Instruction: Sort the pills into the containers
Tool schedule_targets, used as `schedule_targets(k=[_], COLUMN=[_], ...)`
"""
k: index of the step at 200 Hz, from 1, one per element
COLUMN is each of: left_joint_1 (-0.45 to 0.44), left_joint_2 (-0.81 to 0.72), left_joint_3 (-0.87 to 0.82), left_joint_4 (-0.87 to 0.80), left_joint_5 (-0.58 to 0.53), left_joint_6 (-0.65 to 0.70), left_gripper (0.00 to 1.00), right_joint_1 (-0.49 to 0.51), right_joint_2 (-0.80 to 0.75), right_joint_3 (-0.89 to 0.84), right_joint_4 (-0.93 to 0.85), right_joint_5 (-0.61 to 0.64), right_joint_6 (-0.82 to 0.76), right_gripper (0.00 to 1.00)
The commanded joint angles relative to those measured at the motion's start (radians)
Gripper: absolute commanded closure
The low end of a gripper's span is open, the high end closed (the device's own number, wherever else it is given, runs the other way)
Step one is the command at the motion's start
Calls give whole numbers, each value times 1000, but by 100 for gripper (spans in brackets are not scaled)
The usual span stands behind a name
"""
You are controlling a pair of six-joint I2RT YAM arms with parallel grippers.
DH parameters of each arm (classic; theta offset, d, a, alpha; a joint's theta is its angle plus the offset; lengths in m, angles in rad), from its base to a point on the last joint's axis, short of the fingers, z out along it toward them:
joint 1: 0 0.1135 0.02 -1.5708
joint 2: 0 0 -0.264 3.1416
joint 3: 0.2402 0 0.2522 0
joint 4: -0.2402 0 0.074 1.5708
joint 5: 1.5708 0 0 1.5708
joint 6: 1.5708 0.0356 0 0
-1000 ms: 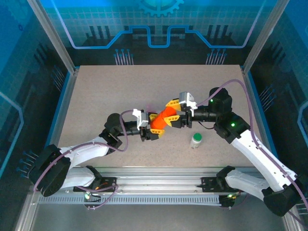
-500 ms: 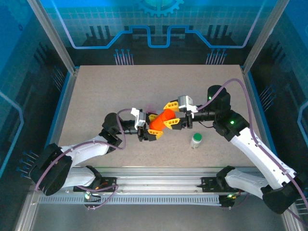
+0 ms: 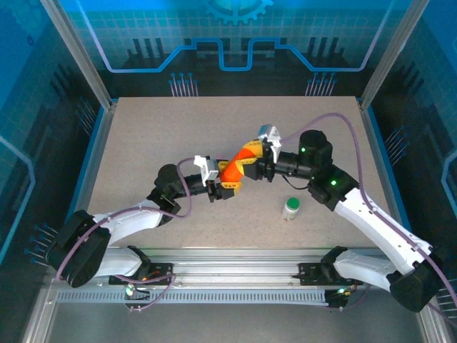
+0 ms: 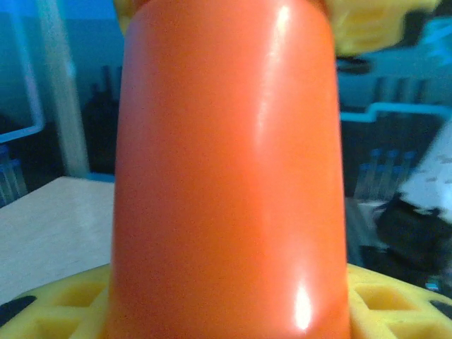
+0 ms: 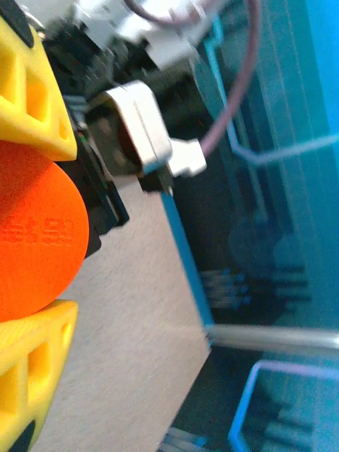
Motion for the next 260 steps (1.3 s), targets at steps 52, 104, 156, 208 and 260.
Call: schedule_targets(k=[52,104,156,208,260], left_joint_1=[-110,-141,-152,-155,-153], left_joint_2=[-3,2,67,105,145], left_joint_3=[118,92,54,29,23], left_joint_4=[34,6,91,113,116], left_joint_5=[-347,-441,-522,-529,-538], left_joint_6=[379,462,428,433,420], left_gripper=[100,100,100,100,100], right_joint_1=[154,161,166,167,167], right_joint_2=[108,99,62,57,59], right_joint_3=[123,93,59,84,108], right_joint_4=[-376,-342,-279,-283,-297], right_joint_5=[685,712,764,784,775], right_joint_6=[468,576,667,668,648], right_gripper=[69,54,49,40,29])
